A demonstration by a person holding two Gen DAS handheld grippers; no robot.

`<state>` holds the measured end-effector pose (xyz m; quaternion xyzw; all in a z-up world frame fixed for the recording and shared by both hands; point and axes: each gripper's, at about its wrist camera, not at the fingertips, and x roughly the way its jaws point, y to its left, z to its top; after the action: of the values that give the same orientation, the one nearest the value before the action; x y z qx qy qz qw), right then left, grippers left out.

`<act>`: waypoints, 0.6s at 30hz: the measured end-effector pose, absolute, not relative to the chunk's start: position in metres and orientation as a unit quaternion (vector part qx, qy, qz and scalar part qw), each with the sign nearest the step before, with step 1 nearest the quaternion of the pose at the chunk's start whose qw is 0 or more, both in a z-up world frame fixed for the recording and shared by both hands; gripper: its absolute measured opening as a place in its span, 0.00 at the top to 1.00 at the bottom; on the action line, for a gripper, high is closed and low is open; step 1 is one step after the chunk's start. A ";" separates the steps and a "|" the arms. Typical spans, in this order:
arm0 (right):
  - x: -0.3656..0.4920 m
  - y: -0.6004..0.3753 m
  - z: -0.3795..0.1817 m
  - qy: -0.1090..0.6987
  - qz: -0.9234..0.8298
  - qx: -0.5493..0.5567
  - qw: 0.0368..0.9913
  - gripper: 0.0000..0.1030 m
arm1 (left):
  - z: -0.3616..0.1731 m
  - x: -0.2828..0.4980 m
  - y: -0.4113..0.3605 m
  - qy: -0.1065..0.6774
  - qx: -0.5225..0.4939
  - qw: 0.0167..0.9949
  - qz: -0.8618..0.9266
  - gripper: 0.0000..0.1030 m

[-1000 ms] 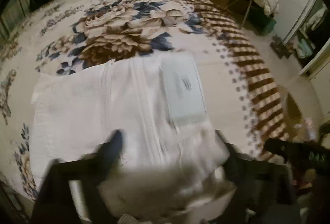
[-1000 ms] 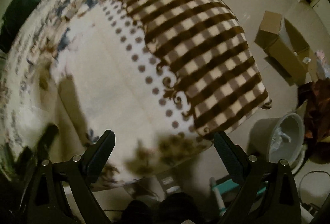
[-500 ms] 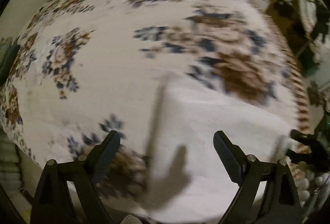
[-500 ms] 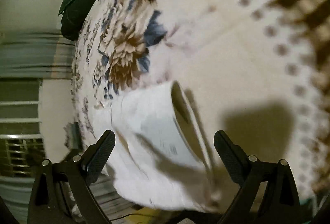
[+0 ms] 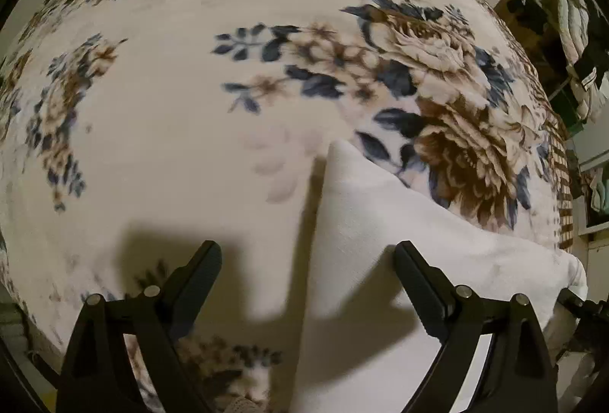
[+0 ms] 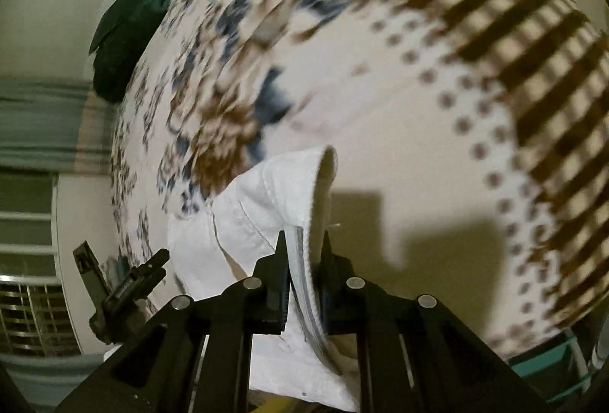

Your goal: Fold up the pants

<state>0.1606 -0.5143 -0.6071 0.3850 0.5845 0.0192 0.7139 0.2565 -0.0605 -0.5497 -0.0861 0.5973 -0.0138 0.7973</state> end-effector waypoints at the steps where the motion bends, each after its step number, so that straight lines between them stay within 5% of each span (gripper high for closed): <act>1: 0.161 -0.520 -0.609 0.592 0.016 0.375 0.713 0.87 | -0.553 0.260 -0.064 0.599 -0.083 0.796 -0.018 0.10; 7: 0.166 -0.528 -0.643 0.630 -0.023 0.347 0.695 0.83 | -0.590 0.285 -0.067 0.626 -0.084 0.775 -0.013 0.00; 14: 0.137 -0.535 -0.620 0.621 -0.023 0.357 0.697 0.35 | -0.541 0.257 -0.046 0.604 -0.105 0.790 -0.018 0.00; 18: 0.079 -0.536 -0.609 0.611 -0.023 0.424 0.668 0.30 | -0.526 0.207 -0.044 0.606 -0.131 0.784 -0.031 0.00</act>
<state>0.0793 -0.5362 -0.6085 0.4241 0.6105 -0.0228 0.6685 0.2075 -0.0439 -0.5258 -0.1312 0.6056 -0.0308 0.7843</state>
